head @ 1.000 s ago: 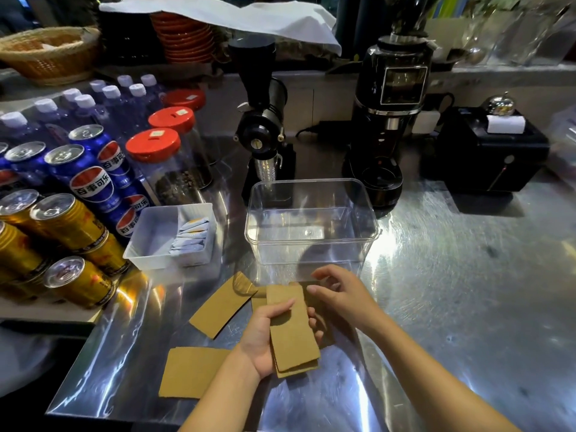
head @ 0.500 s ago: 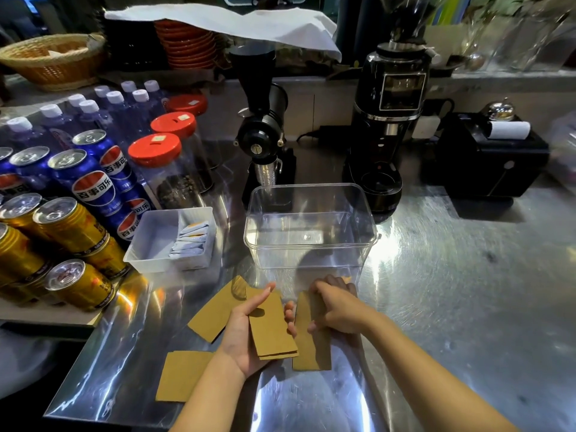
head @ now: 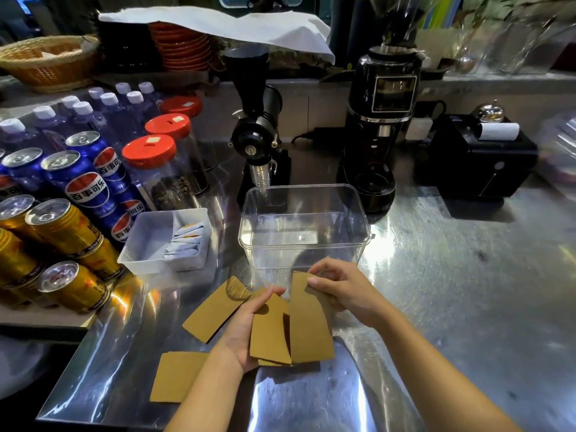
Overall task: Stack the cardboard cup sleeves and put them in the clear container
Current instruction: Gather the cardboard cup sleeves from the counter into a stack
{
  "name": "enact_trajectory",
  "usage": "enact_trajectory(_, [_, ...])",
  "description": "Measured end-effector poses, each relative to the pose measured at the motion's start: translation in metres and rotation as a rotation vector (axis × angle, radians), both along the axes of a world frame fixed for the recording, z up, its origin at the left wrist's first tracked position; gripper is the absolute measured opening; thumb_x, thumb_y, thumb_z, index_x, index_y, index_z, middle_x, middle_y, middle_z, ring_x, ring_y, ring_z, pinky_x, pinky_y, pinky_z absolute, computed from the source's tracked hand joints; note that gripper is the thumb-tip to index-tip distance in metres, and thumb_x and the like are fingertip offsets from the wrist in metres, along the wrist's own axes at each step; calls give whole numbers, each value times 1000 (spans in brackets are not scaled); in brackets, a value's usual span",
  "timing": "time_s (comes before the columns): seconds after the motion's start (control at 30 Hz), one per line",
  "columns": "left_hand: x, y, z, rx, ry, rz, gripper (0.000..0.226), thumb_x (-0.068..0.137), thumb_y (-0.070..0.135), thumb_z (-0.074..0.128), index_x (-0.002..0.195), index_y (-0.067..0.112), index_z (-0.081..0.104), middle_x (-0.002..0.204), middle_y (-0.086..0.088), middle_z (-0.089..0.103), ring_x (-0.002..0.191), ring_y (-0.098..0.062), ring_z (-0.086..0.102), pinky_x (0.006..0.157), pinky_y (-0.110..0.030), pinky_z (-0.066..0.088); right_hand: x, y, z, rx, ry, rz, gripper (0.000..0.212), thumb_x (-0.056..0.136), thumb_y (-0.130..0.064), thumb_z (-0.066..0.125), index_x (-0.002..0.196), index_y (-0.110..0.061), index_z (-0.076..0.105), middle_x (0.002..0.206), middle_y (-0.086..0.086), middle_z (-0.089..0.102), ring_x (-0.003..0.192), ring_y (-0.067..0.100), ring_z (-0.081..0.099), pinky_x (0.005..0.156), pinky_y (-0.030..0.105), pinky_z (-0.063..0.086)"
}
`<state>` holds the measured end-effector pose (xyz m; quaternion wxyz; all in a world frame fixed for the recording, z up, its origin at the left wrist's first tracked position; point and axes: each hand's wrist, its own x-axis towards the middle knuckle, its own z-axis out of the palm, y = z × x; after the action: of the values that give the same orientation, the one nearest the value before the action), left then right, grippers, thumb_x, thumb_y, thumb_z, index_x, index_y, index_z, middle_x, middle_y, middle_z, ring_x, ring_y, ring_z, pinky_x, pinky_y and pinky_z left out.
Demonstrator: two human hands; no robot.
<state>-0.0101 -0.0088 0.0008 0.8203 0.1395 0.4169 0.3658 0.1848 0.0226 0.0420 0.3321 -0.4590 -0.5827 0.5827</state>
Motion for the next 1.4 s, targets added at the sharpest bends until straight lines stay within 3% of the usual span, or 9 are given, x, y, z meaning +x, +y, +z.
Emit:
enact_trajectory(0.13, [-4,-1,0,-49,-43,24,47,73,38,69,113,16,58,86,-17,69,75,-30,65,73,-43,54,0,3,-5,41,-48,-149,9,85,-13,61,79,-18,61,68,-2,61,50,-5,53,40,3,35])
enact_trajectory(0.33, [-2,-4,-5,0,-42,-16,47,73,47,66,105,13,63,92,-15,72,82,-30,70,74,-45,57,-7,-4,-14,-116,181,-117,2,86,-6,59,86,-7,57,51,2,51,30,7,31,32,14,20])
enact_trajectory(0.43, [2,-6,-4,-29,-135,-102,55,74,53,61,104,8,69,90,-19,73,83,-33,69,86,-56,51,-21,-9,-20,-84,26,-62,14,84,-4,62,95,3,58,62,3,57,31,6,37,33,19,27])
enact_trajectory(0.5, [0,-8,-2,-18,-168,-131,51,76,48,62,102,5,70,88,-20,73,81,-34,69,78,-55,56,-26,-10,-21,-54,-42,-35,20,81,-5,66,99,1,60,68,3,59,37,2,46,37,17,34])
enact_trajectory(0.63, [-6,-13,5,9,-139,-128,34,71,27,73,94,2,72,85,-19,73,77,-32,70,66,-42,59,-31,-10,-26,8,-127,20,22,78,-16,70,99,-12,65,96,16,65,80,20,62,68,34,54])
enact_trajectory(0.8, [-17,-18,9,4,-203,5,45,70,19,72,114,24,63,89,-18,62,72,-27,61,66,-39,53,-32,-6,-40,104,-229,-52,18,80,-27,68,96,-17,65,91,1,66,89,22,61,82,34,51])
enact_trajectory(0.97, [-35,-23,15,26,-226,135,54,59,22,80,110,21,61,89,-17,59,71,-27,59,61,-39,54,-41,-1,-53,200,-457,41,35,73,-27,74,103,-17,61,93,-5,56,77,3,53,66,3,40])
enact_trajectory(1.13, [-48,-28,20,30,-235,234,52,70,29,69,118,18,52,89,-19,63,72,-24,61,61,-34,56,-66,3,-56,302,-722,224,72,67,-44,74,128,-21,43,129,3,48,120,21,40,100,38,30])
enact_trajectory(1.4, [-65,-39,17,29,-239,324,49,68,26,70,114,17,55,90,-19,65,70,-26,63,59,-36,56,-92,11,-61,341,-953,318,102,49,-53,80,133,-28,27,131,7,39,122,26,30,94,42,21])
